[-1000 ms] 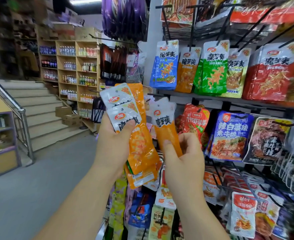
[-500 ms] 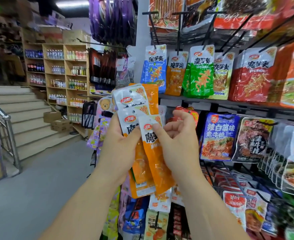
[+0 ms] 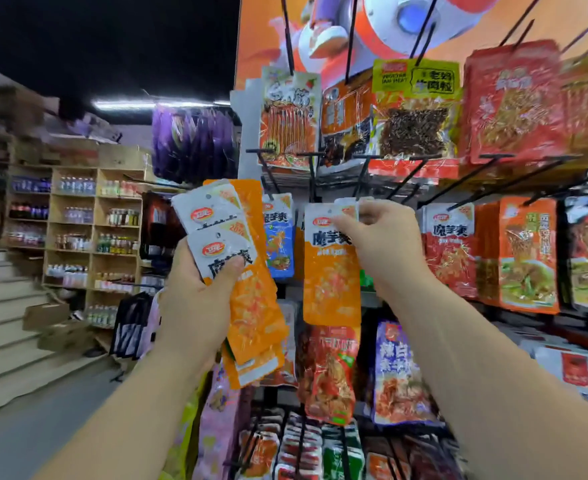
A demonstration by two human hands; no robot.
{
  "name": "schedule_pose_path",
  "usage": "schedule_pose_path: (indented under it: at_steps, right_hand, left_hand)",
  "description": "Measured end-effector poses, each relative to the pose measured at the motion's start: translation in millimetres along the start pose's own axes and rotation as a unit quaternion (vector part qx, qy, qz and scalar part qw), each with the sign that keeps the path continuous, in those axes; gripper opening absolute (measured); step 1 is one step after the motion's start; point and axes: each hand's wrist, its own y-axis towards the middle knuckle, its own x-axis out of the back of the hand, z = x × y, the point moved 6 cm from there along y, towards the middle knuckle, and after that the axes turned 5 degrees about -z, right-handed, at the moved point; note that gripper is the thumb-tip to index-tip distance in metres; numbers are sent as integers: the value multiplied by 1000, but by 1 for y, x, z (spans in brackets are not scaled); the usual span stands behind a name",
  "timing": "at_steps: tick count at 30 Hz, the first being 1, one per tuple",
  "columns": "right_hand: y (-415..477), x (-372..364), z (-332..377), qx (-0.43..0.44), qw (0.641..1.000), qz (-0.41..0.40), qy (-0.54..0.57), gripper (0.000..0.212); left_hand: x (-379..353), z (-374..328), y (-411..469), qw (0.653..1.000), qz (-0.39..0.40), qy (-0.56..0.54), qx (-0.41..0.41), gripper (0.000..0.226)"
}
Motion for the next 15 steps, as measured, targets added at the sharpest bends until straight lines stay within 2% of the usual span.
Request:
schedule_pose_path:
  at_steps: [4, 15]
  right_hand:
    - [35, -23, 13, -5, 1000, 4, -4, 41]
    - [59, -43, 19, 36, 997, -60, -35, 50]
  left_hand:
    - [-13, 14, 10, 1000, 8, -26, 13, 36]
    - [-5, 40, 22, 996, 14, -66, 66, 36]
